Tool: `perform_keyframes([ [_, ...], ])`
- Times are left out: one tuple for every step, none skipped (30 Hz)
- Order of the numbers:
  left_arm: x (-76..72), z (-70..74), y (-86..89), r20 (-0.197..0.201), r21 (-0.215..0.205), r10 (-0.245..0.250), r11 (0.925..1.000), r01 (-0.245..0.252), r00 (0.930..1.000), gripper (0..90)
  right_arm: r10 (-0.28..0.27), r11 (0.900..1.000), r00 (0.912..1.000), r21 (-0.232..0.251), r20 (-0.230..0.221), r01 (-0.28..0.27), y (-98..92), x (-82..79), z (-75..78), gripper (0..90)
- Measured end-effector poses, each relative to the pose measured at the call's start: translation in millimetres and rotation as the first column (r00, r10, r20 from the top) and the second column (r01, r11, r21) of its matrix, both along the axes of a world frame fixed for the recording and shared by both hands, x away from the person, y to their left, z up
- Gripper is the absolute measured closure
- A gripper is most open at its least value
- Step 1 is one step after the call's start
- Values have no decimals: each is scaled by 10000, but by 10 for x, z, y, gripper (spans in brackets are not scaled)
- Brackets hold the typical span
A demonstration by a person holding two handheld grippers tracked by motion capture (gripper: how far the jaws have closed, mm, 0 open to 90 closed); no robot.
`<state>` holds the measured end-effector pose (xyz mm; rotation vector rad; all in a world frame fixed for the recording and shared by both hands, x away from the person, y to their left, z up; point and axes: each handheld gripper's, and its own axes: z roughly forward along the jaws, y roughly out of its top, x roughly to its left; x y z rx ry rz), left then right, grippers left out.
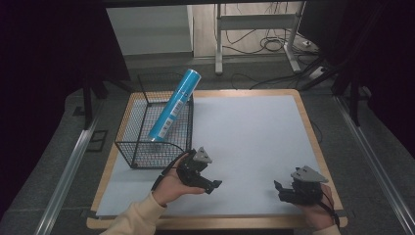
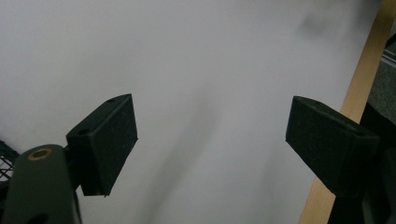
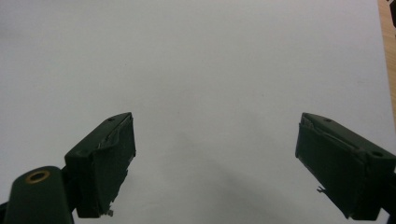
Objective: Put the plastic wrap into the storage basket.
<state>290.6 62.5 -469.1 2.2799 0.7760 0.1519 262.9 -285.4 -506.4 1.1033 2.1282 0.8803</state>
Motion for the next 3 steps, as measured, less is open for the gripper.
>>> perform_keyframes([
  [1,1,-2,66,-27,50,10000,-50,10000,163,-6,10000,10000,28,20,6,-7,-5,3,121],
  [-1,1,0,254,-74,185,9998,-183,9995,162,7,10000,10000,68,39,-7,-15,-9,8,121],
  [-4,3,5,462,-54,289,9996,-287,9985,163,13,9999,10000,129,95,-14,-21,-10,9,121],
])
